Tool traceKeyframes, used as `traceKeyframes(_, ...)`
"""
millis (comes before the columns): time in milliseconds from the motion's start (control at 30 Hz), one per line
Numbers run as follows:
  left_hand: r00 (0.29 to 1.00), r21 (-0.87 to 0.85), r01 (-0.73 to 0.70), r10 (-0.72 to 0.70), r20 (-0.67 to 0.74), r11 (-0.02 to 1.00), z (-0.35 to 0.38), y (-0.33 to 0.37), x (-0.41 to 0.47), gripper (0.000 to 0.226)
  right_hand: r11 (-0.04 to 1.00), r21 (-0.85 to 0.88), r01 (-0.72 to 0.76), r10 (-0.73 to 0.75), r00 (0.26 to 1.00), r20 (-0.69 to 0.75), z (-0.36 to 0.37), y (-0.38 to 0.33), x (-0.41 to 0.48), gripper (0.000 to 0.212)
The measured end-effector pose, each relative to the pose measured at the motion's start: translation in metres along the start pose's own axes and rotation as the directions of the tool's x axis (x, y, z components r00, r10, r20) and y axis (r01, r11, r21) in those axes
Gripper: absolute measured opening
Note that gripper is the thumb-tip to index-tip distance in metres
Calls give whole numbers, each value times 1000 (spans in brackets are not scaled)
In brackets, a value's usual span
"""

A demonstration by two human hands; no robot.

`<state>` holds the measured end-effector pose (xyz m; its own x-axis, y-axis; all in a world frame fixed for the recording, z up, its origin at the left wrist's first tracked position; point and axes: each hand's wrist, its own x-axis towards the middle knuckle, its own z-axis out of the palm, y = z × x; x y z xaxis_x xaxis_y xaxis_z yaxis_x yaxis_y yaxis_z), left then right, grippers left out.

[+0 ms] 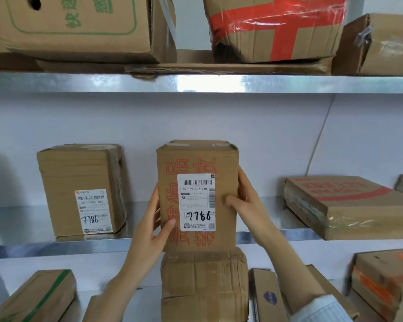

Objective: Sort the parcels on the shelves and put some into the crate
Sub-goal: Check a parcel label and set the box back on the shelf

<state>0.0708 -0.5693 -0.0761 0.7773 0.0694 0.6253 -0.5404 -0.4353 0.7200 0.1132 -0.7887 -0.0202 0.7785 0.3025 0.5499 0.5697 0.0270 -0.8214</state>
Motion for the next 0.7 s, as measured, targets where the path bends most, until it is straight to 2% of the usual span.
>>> traceKeyframes(433, 999, 41, 29, -30, 17, 999, 11, -40, 23, 82, 996, 14, -90, 91, 985, -147, 6, 37, 19, 78)
traceKeyframes(700, 1000, 52, 14, -15, 17, 999, 14, -43, 25, 83, 991, -66, -117, 107, 985, -137, -1, 33, 20, 78)
